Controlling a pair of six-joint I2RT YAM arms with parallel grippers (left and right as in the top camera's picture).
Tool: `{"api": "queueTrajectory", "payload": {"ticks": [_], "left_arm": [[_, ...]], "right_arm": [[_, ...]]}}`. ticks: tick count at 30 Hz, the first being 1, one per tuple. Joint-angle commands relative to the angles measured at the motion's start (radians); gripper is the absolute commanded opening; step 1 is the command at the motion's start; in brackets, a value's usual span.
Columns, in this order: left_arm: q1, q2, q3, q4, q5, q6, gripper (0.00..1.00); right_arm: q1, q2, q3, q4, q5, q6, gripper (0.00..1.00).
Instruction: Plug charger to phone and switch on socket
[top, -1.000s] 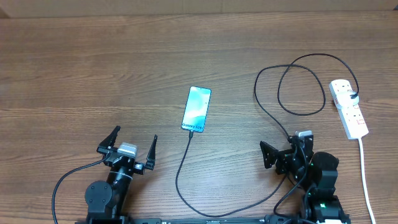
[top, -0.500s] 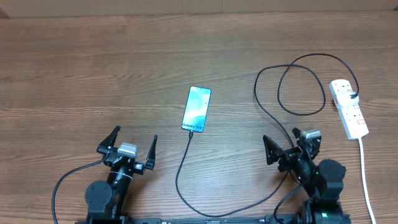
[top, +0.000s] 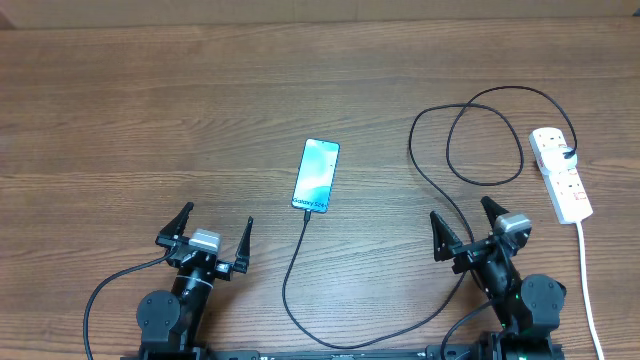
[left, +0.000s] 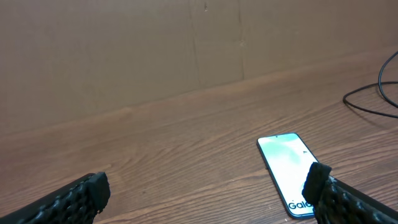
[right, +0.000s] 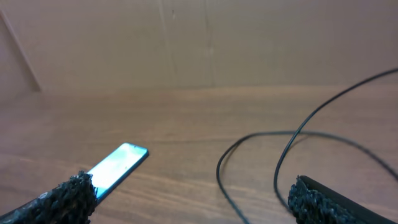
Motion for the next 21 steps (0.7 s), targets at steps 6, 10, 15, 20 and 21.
{"api": "queueTrajectory", "payload": {"ticks": [6,10,15,20,21], "left_arm": [[-0.001,-0.011,-0.003,0.000,-0.009,0.008,1.00],[-0.001,-0.011,-0.004,0.000,-0.009,0.008,0.99],[-0.001,-0.011,-0.003,0.000,-0.009,0.008,0.99],[-0.001,-0.011,-0.003,0.000,-0.009,0.008,0.99],[-0.001,-0.011,-0.003,-0.001,-0.009,0.008,1.00]], "right_arm": [[0.018,-0.084,-0.010,0.000,0.056,0.003,1.00],[0.055,-0.083,-0.010,-0.002,0.109,0.003,1.00],[0.059,-0.083,-0.010,-0.005,0.118,0.003,1.00],[0.056,-0.083,-0.010,-0.002,0.116,0.003,1.00],[0.056,-0.083,-0.010,-0.001,0.116,0.003,1.00]]}}
